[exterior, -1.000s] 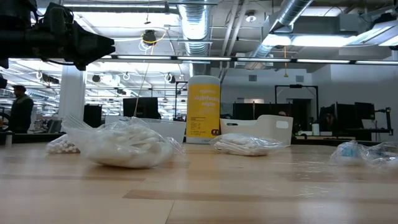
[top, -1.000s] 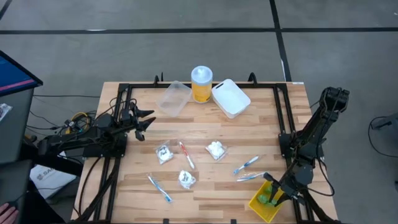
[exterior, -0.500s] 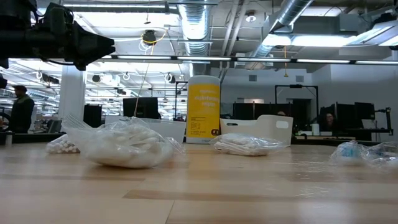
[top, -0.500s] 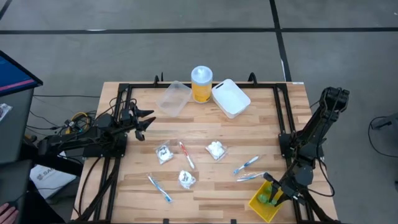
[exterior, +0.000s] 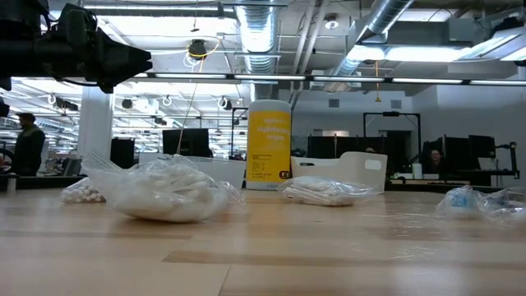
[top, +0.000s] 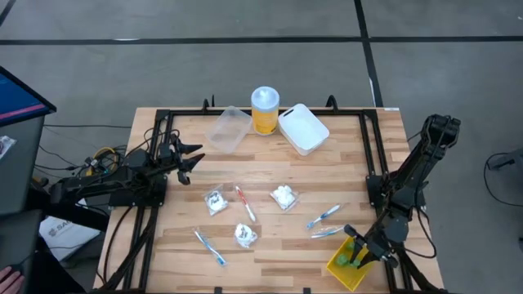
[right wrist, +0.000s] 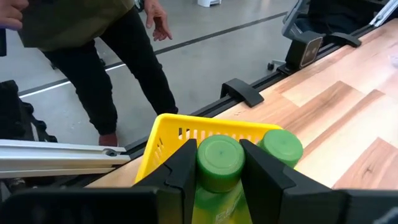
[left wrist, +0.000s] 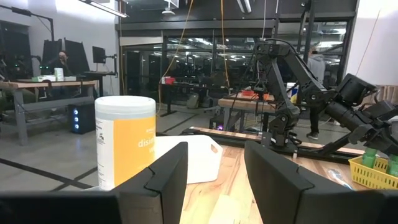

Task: Pick & Place Travel size toiletries
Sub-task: Put the shampoo into the yellow bin

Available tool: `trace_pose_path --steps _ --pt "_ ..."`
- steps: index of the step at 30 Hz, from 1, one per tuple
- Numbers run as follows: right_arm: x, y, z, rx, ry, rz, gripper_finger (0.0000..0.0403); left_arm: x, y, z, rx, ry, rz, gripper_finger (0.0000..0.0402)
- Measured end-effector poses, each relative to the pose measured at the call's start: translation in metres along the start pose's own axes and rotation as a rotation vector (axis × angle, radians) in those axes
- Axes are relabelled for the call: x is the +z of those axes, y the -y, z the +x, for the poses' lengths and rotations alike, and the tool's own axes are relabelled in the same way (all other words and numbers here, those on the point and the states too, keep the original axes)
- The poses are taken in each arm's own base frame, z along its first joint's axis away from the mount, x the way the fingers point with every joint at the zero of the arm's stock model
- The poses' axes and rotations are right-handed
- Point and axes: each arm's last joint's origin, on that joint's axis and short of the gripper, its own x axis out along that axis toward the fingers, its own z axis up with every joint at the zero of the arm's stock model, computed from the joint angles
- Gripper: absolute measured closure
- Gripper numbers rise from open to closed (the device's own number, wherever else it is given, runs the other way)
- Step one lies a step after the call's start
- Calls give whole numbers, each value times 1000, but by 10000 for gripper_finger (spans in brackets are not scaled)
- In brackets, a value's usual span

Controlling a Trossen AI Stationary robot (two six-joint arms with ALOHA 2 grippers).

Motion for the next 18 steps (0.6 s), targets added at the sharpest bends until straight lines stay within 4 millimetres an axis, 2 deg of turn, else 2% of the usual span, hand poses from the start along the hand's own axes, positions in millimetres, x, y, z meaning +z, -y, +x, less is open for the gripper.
trace_pose_path --steps 18 --pt "0 0 0 8 -5 26 308 0 0 0 -3 0 0 247"
